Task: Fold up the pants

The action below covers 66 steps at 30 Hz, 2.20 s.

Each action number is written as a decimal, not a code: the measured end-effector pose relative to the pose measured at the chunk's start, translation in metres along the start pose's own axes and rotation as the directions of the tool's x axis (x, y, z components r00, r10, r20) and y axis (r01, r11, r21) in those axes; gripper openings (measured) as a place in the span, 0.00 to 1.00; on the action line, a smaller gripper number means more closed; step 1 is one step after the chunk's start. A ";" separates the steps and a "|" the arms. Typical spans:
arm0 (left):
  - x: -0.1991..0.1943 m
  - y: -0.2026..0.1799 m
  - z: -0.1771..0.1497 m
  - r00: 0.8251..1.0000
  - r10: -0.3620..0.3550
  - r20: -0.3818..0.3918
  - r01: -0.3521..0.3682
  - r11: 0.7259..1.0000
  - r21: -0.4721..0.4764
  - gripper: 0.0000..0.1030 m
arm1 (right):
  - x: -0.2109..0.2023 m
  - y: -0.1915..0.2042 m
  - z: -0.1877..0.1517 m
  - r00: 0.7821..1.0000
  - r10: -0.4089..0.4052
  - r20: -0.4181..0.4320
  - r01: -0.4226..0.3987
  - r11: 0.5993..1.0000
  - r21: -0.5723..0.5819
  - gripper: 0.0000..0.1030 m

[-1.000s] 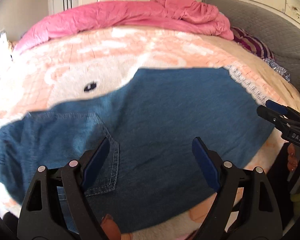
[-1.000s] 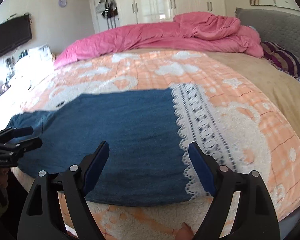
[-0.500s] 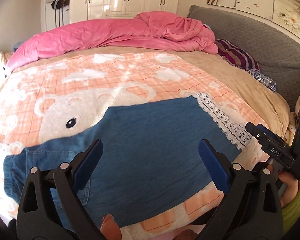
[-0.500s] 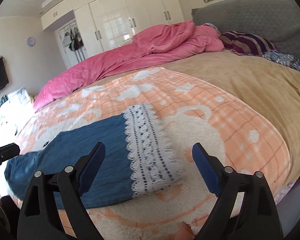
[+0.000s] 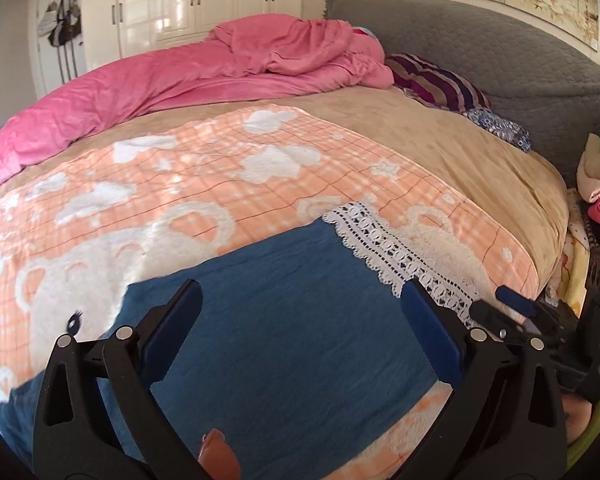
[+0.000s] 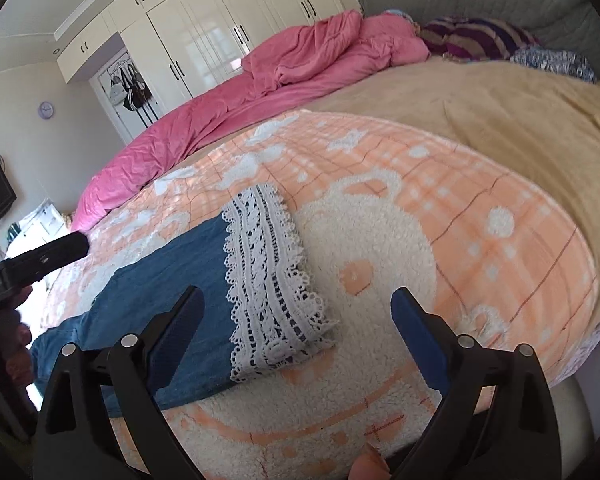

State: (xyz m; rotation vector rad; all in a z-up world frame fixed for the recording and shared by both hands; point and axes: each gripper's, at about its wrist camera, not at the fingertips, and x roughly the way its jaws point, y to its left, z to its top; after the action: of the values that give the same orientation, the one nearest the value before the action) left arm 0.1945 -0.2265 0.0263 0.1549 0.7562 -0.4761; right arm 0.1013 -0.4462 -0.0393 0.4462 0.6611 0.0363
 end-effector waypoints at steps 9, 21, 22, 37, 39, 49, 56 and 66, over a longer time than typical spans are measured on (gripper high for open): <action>0.069 -0.019 0.028 0.995 0.011 -0.099 -0.001 0.994 0.105 0.91 | 0.012 -0.002 -0.003 0.998 0.029 -0.060 -0.028 0.999 0.017 0.91; 0.129 -0.014 0.054 0.978 -0.024 -0.205 0.047 0.993 0.105 0.91 | 0.017 0.001 -0.004 0.996 0.054 -0.069 -0.054 0.999 0.004 0.91; 0.133 -0.012 0.055 0.976 -0.027 -0.217 0.049 0.994 0.098 0.91 | 0.018 0.004 -0.004 0.995 0.065 -0.078 -0.066 0.998 -0.010 0.88; 0.177 0.003 0.065 0.917 -0.273 -0.290 0.281 0.960 -0.015 0.62 | 0.022 0.002 -0.004 0.982 0.163 -0.091 -0.162 0.987 0.022 0.54; 0.182 0.005 0.064 0.905 -0.303 -0.300 0.304 0.952 -0.044 0.62 | 0.024 0.001 -0.003 0.981 0.162 -0.103 -0.160 0.987 0.031 0.54; 0.190 0.003 0.057 0.870 -0.396 -0.294 0.391 0.917 -0.077 0.62 | 0.034 -0.001 -0.001 0.957 0.263 -0.119 -0.255 0.963 0.084 0.39; 0.189 -0.002 0.054 0.862 -0.409 -0.300 0.402 0.911 -0.086 0.42 | 0.036 -0.004 0.001 0.943 0.313 -0.110 -0.300 0.947 0.119 0.31; 0.168 0.013 0.055 0.876 -0.425 -0.227 0.408 0.905 -0.122 0.15 | 0.034 0.000 0.004 0.912 0.401 -0.086 -0.388 0.912 0.135 0.27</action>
State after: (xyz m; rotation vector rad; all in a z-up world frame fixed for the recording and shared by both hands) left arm 0.3401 -0.2918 -0.0503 -0.0202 1.0601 -0.8516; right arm 0.1306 -0.4421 -0.0568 0.6891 0.6764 0.4129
